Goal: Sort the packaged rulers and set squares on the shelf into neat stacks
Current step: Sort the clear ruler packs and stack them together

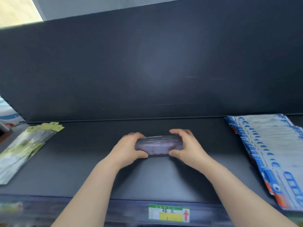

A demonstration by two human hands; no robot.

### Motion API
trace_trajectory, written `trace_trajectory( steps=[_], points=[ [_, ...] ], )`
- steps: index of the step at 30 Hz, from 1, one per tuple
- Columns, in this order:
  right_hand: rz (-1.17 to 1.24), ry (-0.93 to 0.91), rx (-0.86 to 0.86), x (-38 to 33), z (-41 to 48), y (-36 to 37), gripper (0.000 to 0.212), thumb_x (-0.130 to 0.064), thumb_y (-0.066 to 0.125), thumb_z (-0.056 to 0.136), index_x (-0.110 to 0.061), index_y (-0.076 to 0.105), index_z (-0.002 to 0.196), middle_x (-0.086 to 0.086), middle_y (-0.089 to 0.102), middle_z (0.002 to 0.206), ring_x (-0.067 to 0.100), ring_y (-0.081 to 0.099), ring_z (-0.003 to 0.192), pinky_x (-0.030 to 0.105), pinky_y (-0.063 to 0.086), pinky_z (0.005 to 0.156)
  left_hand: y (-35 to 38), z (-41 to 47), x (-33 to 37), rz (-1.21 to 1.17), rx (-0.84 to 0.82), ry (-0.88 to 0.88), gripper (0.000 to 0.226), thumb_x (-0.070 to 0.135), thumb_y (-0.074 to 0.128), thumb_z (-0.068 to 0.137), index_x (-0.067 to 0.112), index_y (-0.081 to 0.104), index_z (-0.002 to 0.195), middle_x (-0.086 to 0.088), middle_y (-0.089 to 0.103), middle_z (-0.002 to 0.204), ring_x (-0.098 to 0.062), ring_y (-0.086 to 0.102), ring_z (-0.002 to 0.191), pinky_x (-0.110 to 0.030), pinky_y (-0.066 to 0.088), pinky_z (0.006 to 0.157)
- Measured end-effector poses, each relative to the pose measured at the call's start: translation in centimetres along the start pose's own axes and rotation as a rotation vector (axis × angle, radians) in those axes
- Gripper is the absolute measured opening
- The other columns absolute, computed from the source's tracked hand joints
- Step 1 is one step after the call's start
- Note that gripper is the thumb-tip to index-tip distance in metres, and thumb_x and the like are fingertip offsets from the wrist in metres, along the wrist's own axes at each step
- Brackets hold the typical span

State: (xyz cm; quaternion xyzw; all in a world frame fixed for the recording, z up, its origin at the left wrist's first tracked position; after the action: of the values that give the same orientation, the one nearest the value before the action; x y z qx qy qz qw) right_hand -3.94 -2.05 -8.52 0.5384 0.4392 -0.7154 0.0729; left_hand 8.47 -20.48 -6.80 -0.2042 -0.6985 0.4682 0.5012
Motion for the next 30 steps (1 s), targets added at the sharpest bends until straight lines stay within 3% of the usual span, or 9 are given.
trace_trajectory(
  steps=[2,5,8,11,16,19,23,27,30],
  points=[
    [-0.053,-0.001,0.019,0.0,0.0,0.0,0.048,-0.016,0.069,0.083,-0.035,0.052,0.124,-0.012,0.041,0.124,0.010,0.048,0.110,0.019,0.041,0.085,-0.2,0.1,-0.2,0.071,0.006,0.017,0.044,0.031,0.075,0.072,0.032,0.059,0.113,0.012,0.059,0.108,-0.014,0.053,0.106,-0.037,0.047,0.091],
    [-0.124,-0.015,-0.007,-0.1,-0.1,0.1,0.038,-0.018,0.064,0.087,-0.034,0.053,0.120,-0.012,0.043,0.115,0.011,0.049,0.106,0.024,0.041,0.086,-1.1,0.4,-0.2,0.215,-0.020,0.016,0.042,0.033,0.068,0.078,0.036,0.055,0.118,0.012,0.059,0.113,-0.017,0.053,0.111,-0.045,0.043,0.097],
    [-0.184,-0.015,0.011,-0.2,0.1,0.4,0.045,-0.019,0.062,0.088,-0.030,0.048,0.130,-0.007,0.041,0.124,0.014,0.043,0.117,0.026,0.041,0.089,-1.3,0.9,0.8,0.499,-0.059,0.043,0.056,0.037,0.061,0.087,0.032,0.042,0.139,0.007,0.048,0.138,-0.020,0.037,0.132,-0.059,0.019,0.114],
    [-0.177,0.010,0.027,-0.2,0.1,0.5,0.065,-0.021,0.067,0.085,-0.028,0.036,0.142,-0.007,0.032,0.139,0.011,0.034,0.126,0.021,0.036,0.090,0.0,0.8,2.2,0.619,-0.083,0.125,0.073,0.047,0.052,0.092,0.023,0.020,0.153,0.003,0.027,0.156,-0.019,0.018,0.146,-0.060,0.001,0.115],
    [-0.128,-0.008,0.053,0.1,-0.3,1.6,0.070,-0.009,0.068,0.082,-0.022,0.037,0.143,-0.003,0.031,0.141,0.012,0.038,0.129,0.012,0.029,0.097,1.4,0.4,2.4,0.554,-0.016,0.211,0.064,0.040,0.051,0.095,0.025,0.023,0.151,0.001,0.038,0.147,-0.022,0.031,0.137,-0.050,0.006,0.119],
    [-0.327,-0.029,0.075,-0.2,-0.2,1.6,0.058,-0.014,0.064,0.084,-0.027,0.045,0.137,-0.003,0.042,0.129,0.016,0.043,0.121,0.027,0.042,0.093,1.0,0.7,2.2,0.569,-0.009,0.258,0.054,0.038,0.053,0.095,0.026,0.033,0.144,0.002,0.045,0.138,-0.022,0.036,0.130,-0.054,0.010,0.118],
    [-0.516,-0.024,0.088,-0.8,0.8,0.9,0.055,-0.018,0.062,0.086,-0.030,0.044,0.137,-0.001,0.045,0.125,0.021,0.043,0.117,0.033,0.041,0.089,0.6,2.4,2.6,0.562,-0.029,0.293,0.050,0.033,0.054,0.096,0.028,0.036,0.142,0.001,0.048,0.132,-0.022,0.038,0.127,-0.060,0.009,0.117],
    [-0.766,-0.036,0.066,-1.4,1.8,0.0,0.066,-0.026,0.059,0.091,-0.026,0.028,0.149,-0.003,0.033,0.149,0.021,0.022,0.140,0.039,0.027,0.109,1.1,3.4,2.2,0.569,-0.028,0.260,0.059,0.028,0.045,0.101,0.028,0.017,0.153,0.000,0.044,0.139,-0.024,0.036,0.131,-0.061,0.004,0.116],
    [-0.800,-0.055,-0.004,-1.7,2.1,1.0,0.071,-0.047,0.046,0.095,-0.023,0.014,0.153,-0.005,0.017,0.159,0.018,0.005,0.148,0.040,0.014,0.118,1.4,3.8,1.9,0.551,-0.034,0.260,0.065,0.027,0.041,0.101,0.026,0.007,0.156,0.002,0.035,0.148,-0.022,0.028,0.138,-0.062,0.001,0.116]
  ],
)
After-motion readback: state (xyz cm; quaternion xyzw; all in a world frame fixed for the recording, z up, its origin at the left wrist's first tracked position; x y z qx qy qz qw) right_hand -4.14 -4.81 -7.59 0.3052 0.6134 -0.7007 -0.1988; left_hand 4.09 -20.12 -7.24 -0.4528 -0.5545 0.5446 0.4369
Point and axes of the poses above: each hand's wrist, its own z-axis towards the middle knuckle, its own y-axis out of the palm, x = y × z, the point moved 2 cm from there along z, towards the middle knuckle
